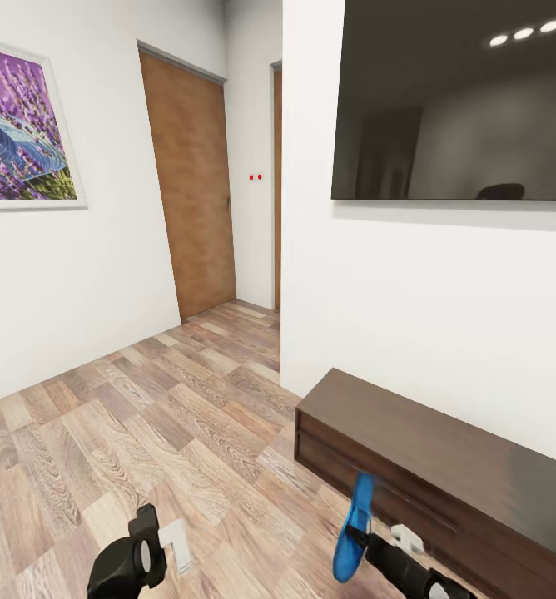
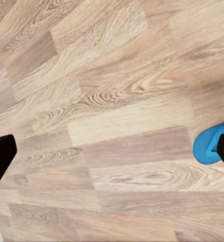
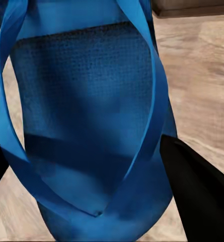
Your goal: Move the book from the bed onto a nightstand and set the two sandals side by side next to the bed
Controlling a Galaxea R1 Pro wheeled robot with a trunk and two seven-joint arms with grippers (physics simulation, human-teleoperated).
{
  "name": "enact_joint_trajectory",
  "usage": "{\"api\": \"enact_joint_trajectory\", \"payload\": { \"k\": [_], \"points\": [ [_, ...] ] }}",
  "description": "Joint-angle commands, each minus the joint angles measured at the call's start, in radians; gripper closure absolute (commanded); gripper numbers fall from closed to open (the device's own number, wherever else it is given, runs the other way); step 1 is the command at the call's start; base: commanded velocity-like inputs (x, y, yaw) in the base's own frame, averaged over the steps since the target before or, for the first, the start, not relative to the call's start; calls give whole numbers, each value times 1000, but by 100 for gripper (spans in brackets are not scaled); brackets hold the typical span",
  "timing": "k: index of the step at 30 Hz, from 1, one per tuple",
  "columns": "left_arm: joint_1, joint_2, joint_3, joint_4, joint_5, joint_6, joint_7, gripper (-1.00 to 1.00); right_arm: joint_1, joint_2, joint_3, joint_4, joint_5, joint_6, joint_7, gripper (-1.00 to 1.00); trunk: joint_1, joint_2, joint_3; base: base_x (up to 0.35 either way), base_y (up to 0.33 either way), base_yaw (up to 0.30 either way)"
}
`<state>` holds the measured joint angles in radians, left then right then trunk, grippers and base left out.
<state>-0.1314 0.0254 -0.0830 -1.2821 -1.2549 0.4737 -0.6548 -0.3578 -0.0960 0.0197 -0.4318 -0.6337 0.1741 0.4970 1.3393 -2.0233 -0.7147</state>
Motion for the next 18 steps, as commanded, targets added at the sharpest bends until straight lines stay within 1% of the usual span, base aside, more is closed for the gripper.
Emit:
{"api": "enact_joint_trajectory", "payload": {
  "k": [1,2,3,5,6,9,10,12,18],
  "points": [
    [0,1,2,0,-6,5,-6,-100,0,25,0,-22,7,12,-8,100,0,0,-1,0,0,0],
    [0,1,5,3,-6,5,-6,-100,-1,46,0,-41,27,17,-20,100,0,0,-1,0,0,0],
    [0,1,12,19,-6,5,-6,-100,0,73,-1,-81,80,40,-43,100,0,0,-1,0,0,0],
    [0,1,15,28,-6,5,-5,-100,0,80,-1,-107,95,70,-48,100,0,0,-1,0,0,0],
    [-1,2,18,33,-6,5,-5,-100,0,82,-1,-143,103,122,-49,100,0,0,-1,0,0,0],
    [-1,2,28,36,-5,6,-5,-100,0,83,-1,-182,106,188,-47,100,0,0,-1,0,0,0],
    [-1,2,29,36,-5,6,-6,-100,0,83,-1,-186,107,194,-47,100,0,0,-1,0,0,0],
    [-1,2,33,36,-5,7,-6,-100,0,82,-1,-195,107,210,-46,100,8,-14,-7,0,0,0],
    [-1,1,37,36,-6,8,-7,-100,0,84,-1,-200,105,219,-45,100,31,-56,-26,0,0,0]
  ]
}}
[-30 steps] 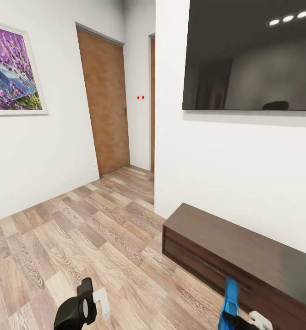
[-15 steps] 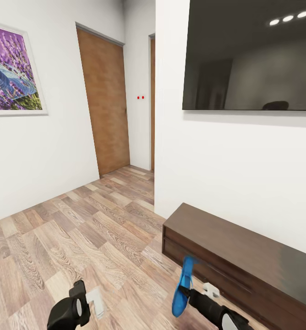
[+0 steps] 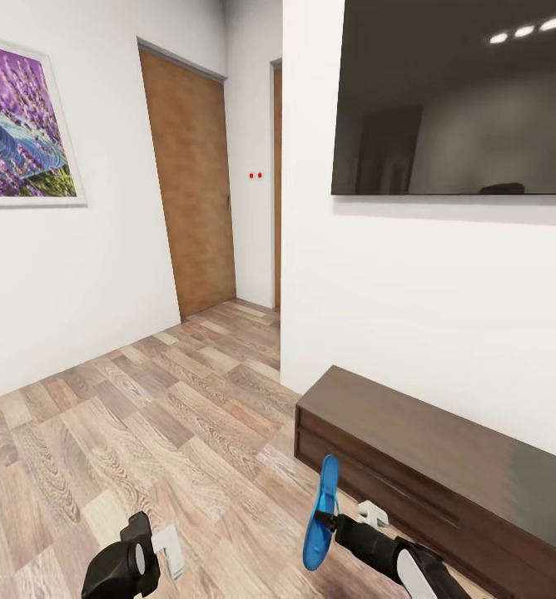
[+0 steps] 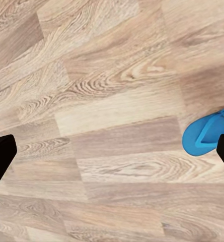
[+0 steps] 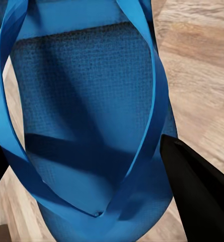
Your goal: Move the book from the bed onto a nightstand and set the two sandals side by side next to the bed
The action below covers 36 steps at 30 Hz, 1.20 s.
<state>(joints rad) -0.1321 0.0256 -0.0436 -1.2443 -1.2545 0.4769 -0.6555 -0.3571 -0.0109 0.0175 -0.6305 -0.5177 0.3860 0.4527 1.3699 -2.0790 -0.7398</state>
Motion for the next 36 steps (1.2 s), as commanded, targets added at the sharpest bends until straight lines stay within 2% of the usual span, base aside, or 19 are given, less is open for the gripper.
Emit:
{"api": "enact_joint_trajectory", "payload": {
  "k": [1,36],
  "points": [
    [-1,1,-3,-1,-6,5,-6,-100,0,0,2,-1,-11,8,0,100,4,-8,-4,0,0,0],
    [-1,2,-1,-7,-6,5,-4,-100,0,0,4,0,-4,8,-2,100,138,-253,-114,0,0,0]
  ]
}}
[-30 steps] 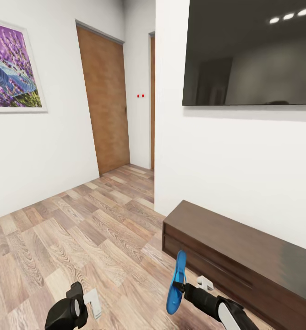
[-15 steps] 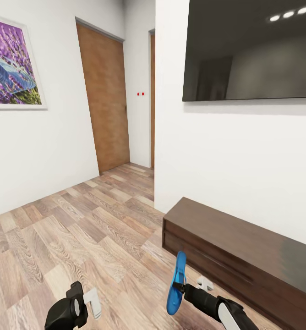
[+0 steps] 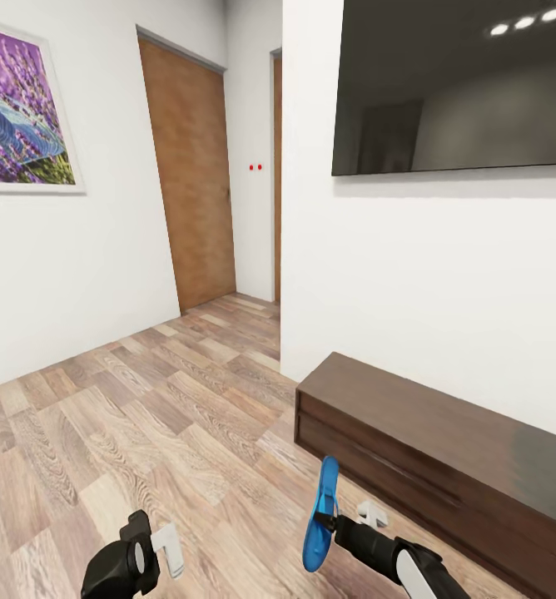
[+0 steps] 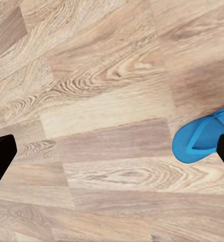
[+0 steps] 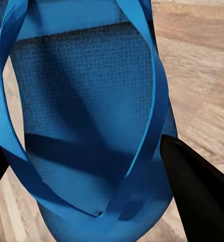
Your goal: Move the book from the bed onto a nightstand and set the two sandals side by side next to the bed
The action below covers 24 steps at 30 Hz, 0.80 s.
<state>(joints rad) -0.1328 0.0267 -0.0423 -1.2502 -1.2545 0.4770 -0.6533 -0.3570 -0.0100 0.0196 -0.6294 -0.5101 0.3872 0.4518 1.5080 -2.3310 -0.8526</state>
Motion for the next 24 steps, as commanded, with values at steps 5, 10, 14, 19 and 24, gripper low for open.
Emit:
{"api": "enact_joint_trajectory", "payload": {
  "k": [5,10,14,19,24],
  "points": [
    [-1,1,-3,-1,-6,5,-6,-100,0,-1,2,-1,-11,7,-1,100,19,-36,-17,0,0,0],
    [-1,1,-3,-2,-6,5,-6,-100,0,-1,2,-1,-11,7,-1,100,38,-71,-32,0,0,0],
    [-1,1,-2,-2,-6,5,-7,-100,0,-1,2,-1,-11,7,-1,100,54,-99,-45,0,0,0],
    [-1,1,-3,0,-6,5,-7,-100,0,0,2,-1,-11,7,-1,100,73,-134,-61,0,0,0],
    [-1,1,-3,0,-6,5,-6,-100,0,0,2,-1,-11,7,-1,100,92,-169,-76,0,0,0]
  ]
}}
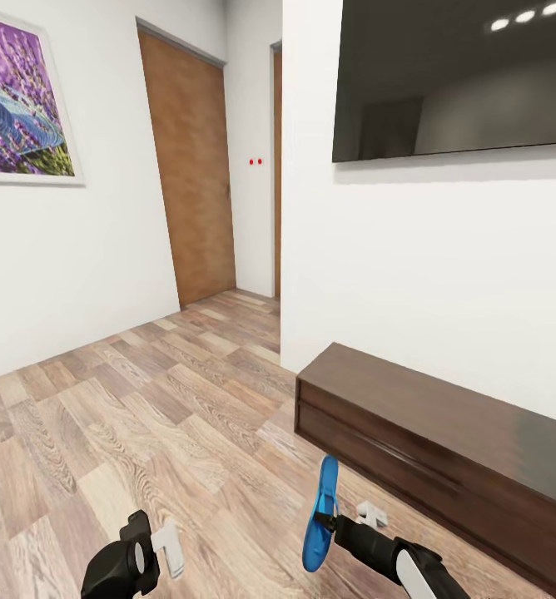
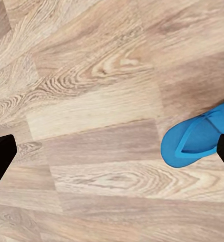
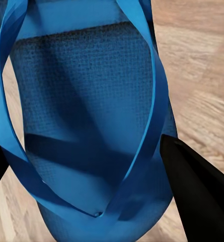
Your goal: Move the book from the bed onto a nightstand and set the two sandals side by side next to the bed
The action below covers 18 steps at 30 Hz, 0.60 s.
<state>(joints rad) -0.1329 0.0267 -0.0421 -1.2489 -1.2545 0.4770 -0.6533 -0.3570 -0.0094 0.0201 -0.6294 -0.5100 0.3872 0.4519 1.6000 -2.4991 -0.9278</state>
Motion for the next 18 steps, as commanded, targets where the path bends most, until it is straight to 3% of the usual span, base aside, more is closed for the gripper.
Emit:
{"api": "enact_joint_trajectory", "payload": {
  "k": [1,18],
  "points": [
    [-1,1,-3,-1,-6,5,-6,-100,0,-1,2,-1,-12,7,-1,100,0,-1,-5,0,0,0],
    [-1,1,-2,0,-5,3,-8,-100,0,0,3,-1,-10,7,-1,100,8,-5,-71,0,0,0]
  ]
}}
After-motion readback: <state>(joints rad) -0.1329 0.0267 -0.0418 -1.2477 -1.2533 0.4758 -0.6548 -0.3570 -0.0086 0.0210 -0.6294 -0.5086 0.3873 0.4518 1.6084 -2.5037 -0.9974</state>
